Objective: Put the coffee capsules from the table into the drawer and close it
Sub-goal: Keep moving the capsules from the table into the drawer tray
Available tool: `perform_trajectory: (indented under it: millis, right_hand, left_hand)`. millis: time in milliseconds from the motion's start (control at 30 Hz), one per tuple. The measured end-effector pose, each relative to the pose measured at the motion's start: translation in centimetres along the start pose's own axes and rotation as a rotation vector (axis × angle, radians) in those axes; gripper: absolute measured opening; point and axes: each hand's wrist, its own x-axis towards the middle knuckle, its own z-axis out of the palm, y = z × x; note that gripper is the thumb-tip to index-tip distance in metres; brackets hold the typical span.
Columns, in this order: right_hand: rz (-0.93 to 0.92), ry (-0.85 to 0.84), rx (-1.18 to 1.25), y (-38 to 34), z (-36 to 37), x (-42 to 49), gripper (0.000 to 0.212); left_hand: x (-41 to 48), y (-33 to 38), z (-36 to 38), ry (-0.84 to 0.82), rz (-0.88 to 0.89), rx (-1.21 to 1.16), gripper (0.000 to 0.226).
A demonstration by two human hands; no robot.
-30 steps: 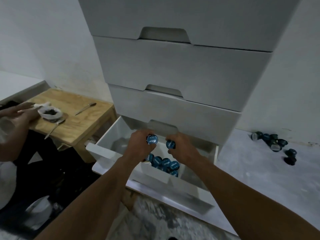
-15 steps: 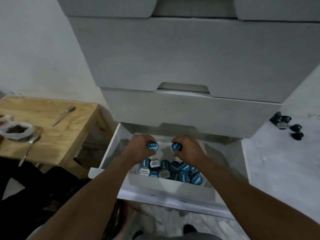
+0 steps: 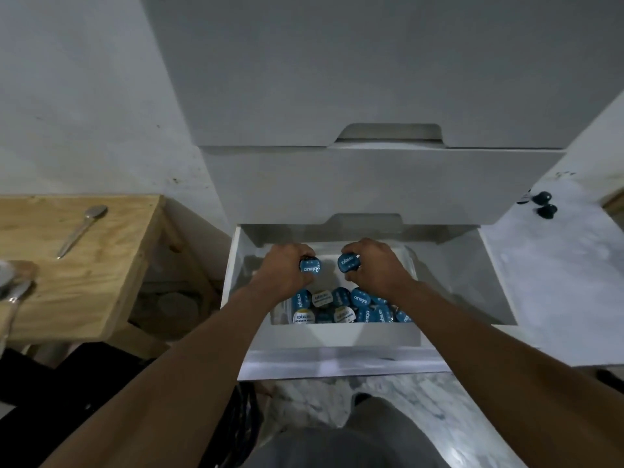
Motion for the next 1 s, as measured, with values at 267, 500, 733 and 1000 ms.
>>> perform_trajectory:
  millis: [267,500,733,1000]
  right_hand:
    - [-0.031,-0.088,-0.025,1.2,0.4,2.0,0.054]
    - [-0.101,-0.170,-0.047,2.0,1.3,3.0,0.056]
    - [-0.118,-0.217,-0.005,2.1,1.6,3.4,0.060]
    - [-0.072,-0.224,0.073,2.6,1.6,3.3,0.037]
  left_hand:
    - [1.7,0.1,1.6,-0.036,-0.052,0.064,0.042]
    - [2.7,0.0,2.8,-0.060,-0.082,0.184,0.044]
    - [3.3,0.1,2.6,-0.107,-0.099,0.189,0.055]
    - [3.2,0.0,2.2,-0.082,-0.079,0.192,0.037]
